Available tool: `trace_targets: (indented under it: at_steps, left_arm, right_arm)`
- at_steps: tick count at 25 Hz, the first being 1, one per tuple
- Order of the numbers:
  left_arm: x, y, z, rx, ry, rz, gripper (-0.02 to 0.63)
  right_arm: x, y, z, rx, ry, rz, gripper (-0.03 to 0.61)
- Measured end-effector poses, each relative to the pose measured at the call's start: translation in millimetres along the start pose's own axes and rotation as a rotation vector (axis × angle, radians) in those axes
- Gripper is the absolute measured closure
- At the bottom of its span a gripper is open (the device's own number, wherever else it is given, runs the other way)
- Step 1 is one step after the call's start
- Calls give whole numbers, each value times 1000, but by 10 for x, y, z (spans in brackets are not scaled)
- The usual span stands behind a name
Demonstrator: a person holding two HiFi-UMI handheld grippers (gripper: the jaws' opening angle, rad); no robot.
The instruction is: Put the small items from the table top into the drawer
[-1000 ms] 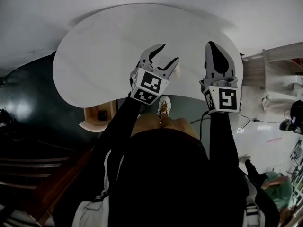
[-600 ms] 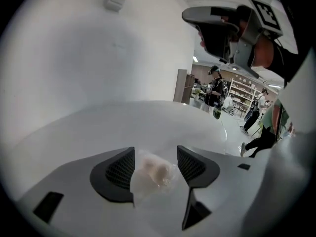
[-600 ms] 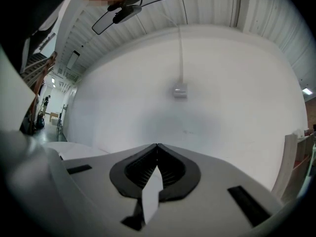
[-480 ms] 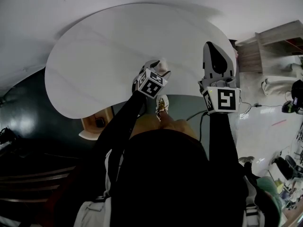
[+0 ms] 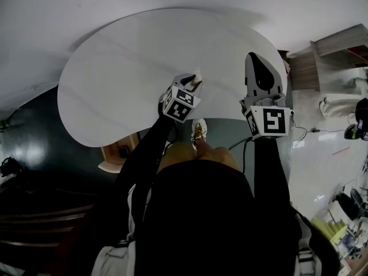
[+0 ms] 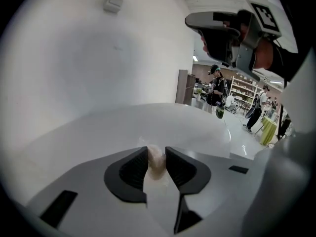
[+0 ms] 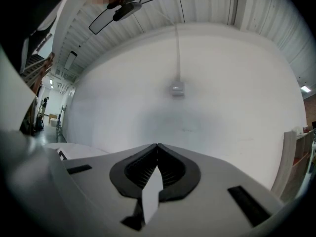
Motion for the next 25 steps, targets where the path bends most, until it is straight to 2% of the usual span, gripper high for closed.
trace_targets:
  at_steps: [5, 12, 18, 25]
  left_arm:
    - [350, 456, -233, 99, -22, 123, 492]
    - [752, 1352, -508, 276, -43, 301, 492]
    - [927, 2045, -555, 386, -68, 401, 492]
    - [1049, 2722, -480, 487, -96, 507, 493]
  right_arm:
    - [152, -132, -178, 43, -10, 41, 552]
    - [450, -280, -577, 141, 4, 117, 552]
    - [765, -353, -963, 222, 27, 175, 552]
    - [942, -366, -1323, 299, 31, 206, 552]
Point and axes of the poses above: the fingertips, and each gripper's own axes: y backward along the fingers, z to its right, x out of its top, the point moved 3 cm from there along y, backward along the fingers, and after that the axes turned 9 degrees about -x, right-handed, at the moved point
